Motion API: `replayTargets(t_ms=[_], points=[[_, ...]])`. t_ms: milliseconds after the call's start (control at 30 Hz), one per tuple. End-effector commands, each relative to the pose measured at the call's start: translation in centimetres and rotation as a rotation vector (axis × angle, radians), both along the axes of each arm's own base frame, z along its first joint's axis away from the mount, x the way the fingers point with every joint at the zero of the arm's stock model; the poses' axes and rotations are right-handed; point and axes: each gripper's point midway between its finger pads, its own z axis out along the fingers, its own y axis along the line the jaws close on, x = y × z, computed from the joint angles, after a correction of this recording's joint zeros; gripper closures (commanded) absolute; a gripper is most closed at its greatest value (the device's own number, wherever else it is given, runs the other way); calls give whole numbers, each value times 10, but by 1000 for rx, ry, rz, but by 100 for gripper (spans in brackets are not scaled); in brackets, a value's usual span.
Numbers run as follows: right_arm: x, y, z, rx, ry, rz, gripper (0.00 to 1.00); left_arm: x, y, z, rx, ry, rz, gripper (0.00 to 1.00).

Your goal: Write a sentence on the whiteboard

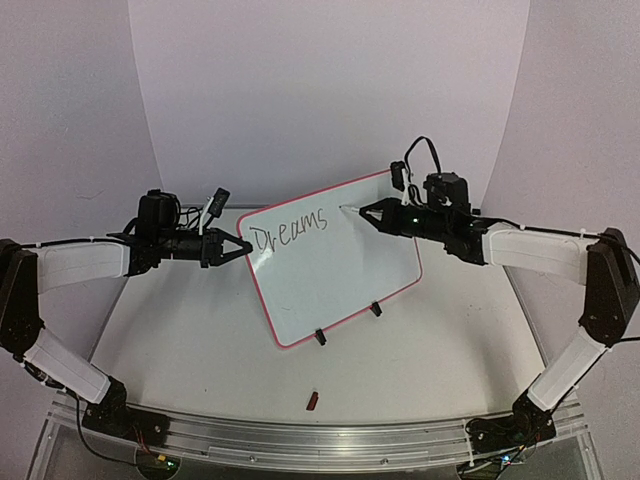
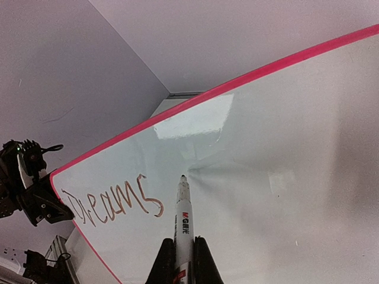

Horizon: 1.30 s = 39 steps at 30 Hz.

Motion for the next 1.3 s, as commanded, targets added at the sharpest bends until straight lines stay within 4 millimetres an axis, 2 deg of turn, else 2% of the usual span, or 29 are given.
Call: replayTargets(t_ms=[0,200,567,900,1267], points=[[12,2,10,9,-35,-29,100,-3,-3,-15,72,-40,-22,100],[11,-1,1,-1,-17,-39,100,-4,-3,-15,72,-40,-22,100],[-3,-11,-13,-6,23,-46,100,-4,-3,-13,70,-45,-21,100],[3,-9,0,37,-5,-67,100,-4,-3,-13,71,-44,-21,100],[15,-5,3,57,-21,-86,100,-4,-3,-14,73,-42,-19,100]])
